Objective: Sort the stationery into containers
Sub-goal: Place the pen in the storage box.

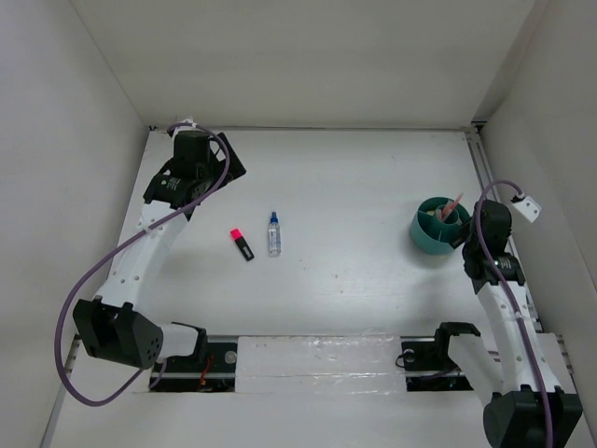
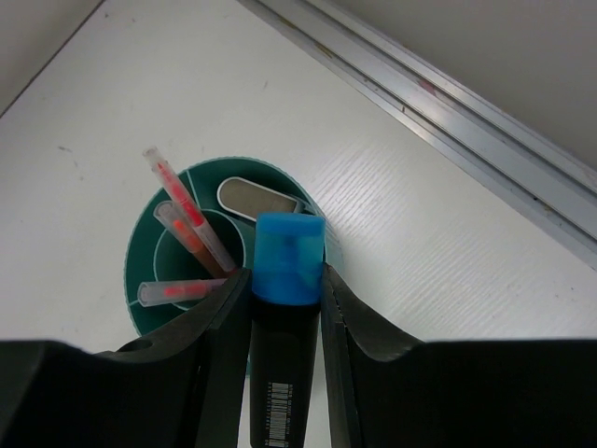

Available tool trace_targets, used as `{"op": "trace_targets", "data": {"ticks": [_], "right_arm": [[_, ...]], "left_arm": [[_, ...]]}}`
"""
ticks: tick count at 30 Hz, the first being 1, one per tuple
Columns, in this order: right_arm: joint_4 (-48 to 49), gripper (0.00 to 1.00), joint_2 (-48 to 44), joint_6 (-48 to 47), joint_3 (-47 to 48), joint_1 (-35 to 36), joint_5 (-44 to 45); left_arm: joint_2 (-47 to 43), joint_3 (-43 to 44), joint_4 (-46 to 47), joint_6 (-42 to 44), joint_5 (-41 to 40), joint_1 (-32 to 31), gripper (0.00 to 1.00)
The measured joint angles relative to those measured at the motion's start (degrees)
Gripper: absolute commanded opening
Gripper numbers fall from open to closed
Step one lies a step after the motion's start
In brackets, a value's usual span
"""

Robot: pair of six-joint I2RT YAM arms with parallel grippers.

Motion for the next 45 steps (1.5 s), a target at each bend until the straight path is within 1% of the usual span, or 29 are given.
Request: {"op": "trace_targets", "data": {"ticks": [15,37,40,45], "right_arm": [[3.3,0.00,0.0,-2.1,0.0,-0.7,-3.0],[3.7,0.00,-0.1,-3.0,-0.1,-0.7,-5.2],[3.7,0.00,-0.6,-2.9,-1.2,-0.7,-6.6],[4.2,0.00,-0.9,-3.0,-3.1,-0.7,-11.4]], "left_arm": [[0.0,0.0,0.1,0.4,0.0,0.0,1.00],[0.0,0.0,0.1,0.6,0.0,0.0,1.00],[0.0,0.0,0.1,0.6,0.0,0.0,1.00],[0.0,0.0,0.1,0.6,0.0,0.0,1.00]]}}
